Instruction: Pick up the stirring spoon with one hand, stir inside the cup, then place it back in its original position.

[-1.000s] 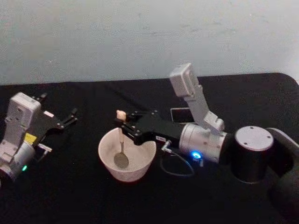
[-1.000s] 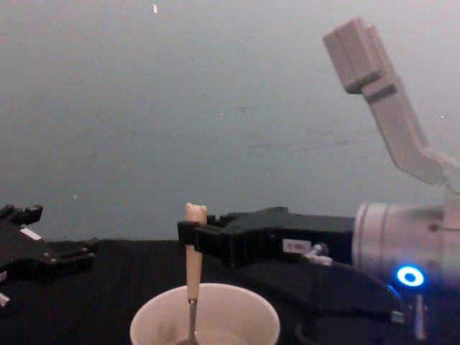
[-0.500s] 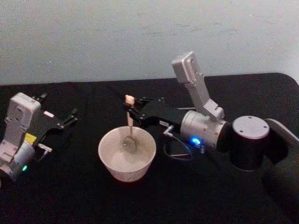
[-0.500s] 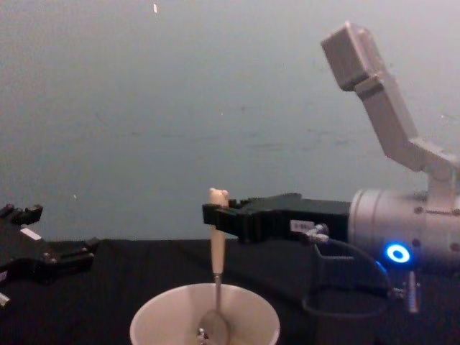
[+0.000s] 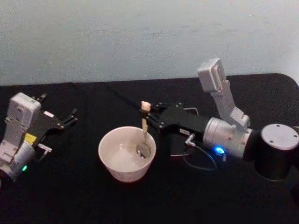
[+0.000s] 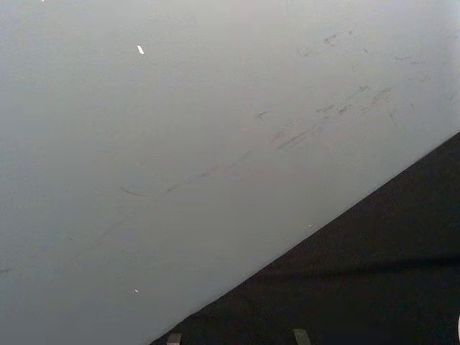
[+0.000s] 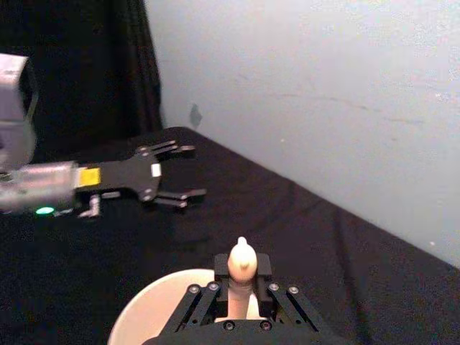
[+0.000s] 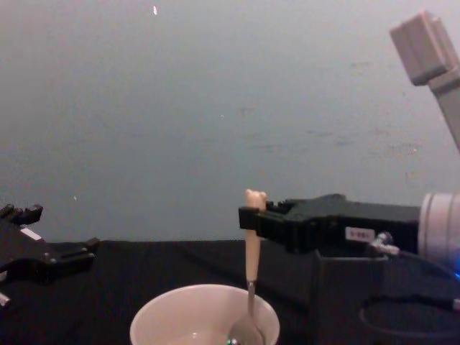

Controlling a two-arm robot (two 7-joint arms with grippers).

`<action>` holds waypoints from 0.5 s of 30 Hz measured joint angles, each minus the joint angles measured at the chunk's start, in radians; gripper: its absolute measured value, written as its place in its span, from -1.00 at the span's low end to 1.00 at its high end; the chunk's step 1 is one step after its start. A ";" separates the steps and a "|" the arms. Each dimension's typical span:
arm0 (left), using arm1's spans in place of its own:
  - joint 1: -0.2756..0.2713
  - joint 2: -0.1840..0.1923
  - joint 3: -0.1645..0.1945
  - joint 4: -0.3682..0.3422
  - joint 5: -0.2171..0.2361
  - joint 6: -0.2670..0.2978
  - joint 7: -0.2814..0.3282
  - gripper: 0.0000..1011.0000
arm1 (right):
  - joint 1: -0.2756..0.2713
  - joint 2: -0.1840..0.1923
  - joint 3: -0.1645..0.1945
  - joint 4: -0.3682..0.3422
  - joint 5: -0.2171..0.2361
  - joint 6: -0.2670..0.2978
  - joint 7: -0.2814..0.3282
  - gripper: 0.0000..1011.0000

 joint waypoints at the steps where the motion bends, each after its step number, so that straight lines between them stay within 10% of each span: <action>1: 0.000 0.000 0.000 0.000 0.000 0.000 0.000 0.98 | -0.005 0.005 0.000 -0.007 0.003 0.001 0.004 -0.58; 15: 0.000 0.000 0.000 0.000 0.000 0.000 0.000 0.98 | -0.027 0.025 -0.040 -0.060 0.023 0.018 0.030 -0.58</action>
